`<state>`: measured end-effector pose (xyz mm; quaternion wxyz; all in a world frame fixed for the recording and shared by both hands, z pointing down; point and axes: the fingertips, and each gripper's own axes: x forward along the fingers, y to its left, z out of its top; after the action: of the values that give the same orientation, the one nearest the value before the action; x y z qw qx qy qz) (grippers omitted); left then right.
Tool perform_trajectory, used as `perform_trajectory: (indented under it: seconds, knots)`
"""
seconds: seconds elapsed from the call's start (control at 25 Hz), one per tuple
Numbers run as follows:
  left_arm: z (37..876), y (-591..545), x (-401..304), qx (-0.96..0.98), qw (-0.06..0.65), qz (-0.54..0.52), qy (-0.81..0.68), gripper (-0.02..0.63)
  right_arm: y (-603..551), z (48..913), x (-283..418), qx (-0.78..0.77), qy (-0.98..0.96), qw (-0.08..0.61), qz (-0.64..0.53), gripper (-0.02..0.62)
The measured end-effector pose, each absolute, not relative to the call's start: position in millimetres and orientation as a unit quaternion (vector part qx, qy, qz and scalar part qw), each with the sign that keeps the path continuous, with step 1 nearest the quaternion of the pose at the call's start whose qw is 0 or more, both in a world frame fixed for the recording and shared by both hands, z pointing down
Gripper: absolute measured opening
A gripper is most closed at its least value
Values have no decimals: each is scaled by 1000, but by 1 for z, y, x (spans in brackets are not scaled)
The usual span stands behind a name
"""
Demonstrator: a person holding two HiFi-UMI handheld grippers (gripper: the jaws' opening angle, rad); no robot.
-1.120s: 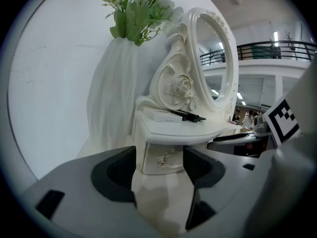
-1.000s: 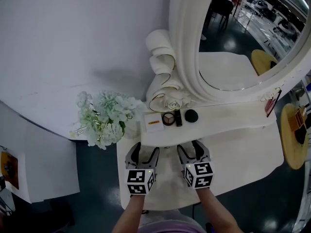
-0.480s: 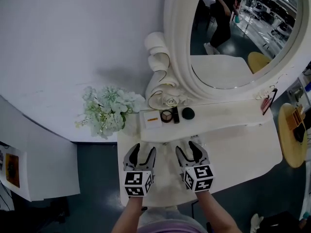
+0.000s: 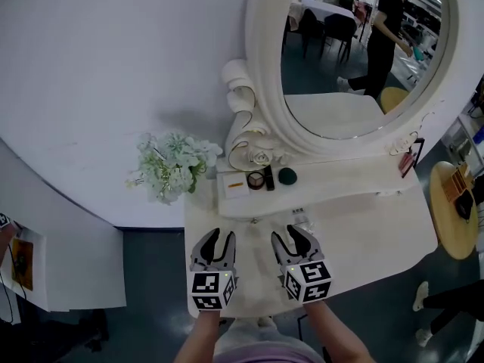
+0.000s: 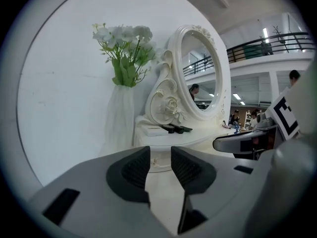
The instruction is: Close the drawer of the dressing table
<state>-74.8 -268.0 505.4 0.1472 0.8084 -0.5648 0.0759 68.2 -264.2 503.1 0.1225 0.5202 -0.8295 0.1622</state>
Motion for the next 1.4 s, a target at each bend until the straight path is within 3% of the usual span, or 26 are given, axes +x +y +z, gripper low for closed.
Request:
perform_trajectory:
  seconds: [0.64,1.08,1.4]
  knots:
    - [476,-225,-60,823,124,54,-552,20,-217,478,77,508,-843,100,148,85]
    - [466,-200,-57,824,118,54,-552,2,-189,467,80,502,-849,91,136,3]
    - [463,-187,-62,824,117,55,-552,2,-178,462,78,500,-852,90,127,3]
